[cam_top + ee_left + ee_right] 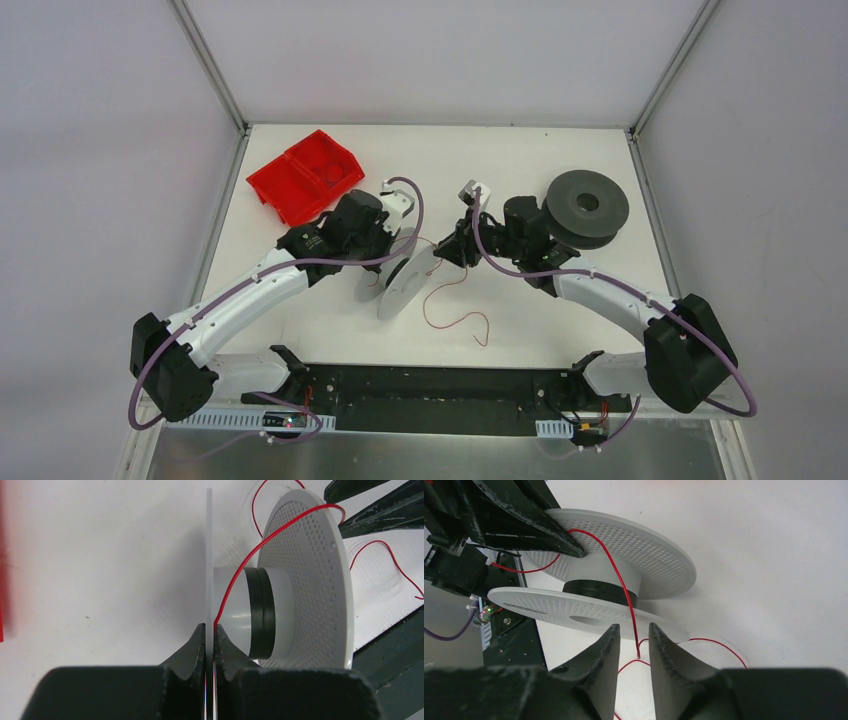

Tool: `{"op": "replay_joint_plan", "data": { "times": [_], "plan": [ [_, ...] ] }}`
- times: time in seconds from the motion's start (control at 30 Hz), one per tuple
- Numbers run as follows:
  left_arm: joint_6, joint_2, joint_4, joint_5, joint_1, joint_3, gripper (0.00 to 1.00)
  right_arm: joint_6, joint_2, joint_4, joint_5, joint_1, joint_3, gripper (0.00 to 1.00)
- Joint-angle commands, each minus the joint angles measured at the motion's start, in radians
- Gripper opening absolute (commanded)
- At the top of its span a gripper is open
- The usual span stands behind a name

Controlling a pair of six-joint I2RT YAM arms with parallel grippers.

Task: Wrap the cables
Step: Wrap the cable around the cable reel.

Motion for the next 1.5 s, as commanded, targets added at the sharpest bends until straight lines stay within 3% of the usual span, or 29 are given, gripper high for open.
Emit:
{"op": "replay_joint_plan", "data": {
  "times": [0.0,0.13,0.17,0.3,0.7,0.97,1.1,1.47],
  "plan": [
    [0.004,-0.018,0.057,0.005,0.009,0.012,0.0,0.003,0.003,0.005,-0.008,-0.001,0.04,0.24],
    [-0.007,-0.03,0.057,0.005,0.012,0.008,0.09,-0.01,0.001,0.0,0.012,0.0,0.042,0.01],
    [-0.009,-0.033,0.057,0.005,0.013,0.008,0.11,-0.014,-0.002,-0.001,0.013,0.0,0.04,0.0],
    [-0.015,-0.06,0.042,0.005,0.014,-0.001,0.24,-0.022,-0.013,-0.001,0.022,-0.001,0.04,0.0],
    [-0.03,-0.106,-0.018,0.018,0.018,-0.018,0.27,-0.026,-0.029,-0.007,0.042,0.0,0.05,0.0],
    [-0.083,-0.075,-0.005,0.024,0.018,-0.027,0.35,-0.022,-0.039,-0.007,0.039,-0.001,0.041,0.0],
    [-0.107,-0.028,0.021,-0.02,0.017,-0.026,0.35,-0.026,-0.053,-0.006,0.044,-0.001,0.03,0.0],
    [-0.106,-0.003,0.035,-0.096,0.017,-0.047,0.18,-0.029,-0.067,-0.013,0.03,-0.001,0.021,0.0]
  ]
}}
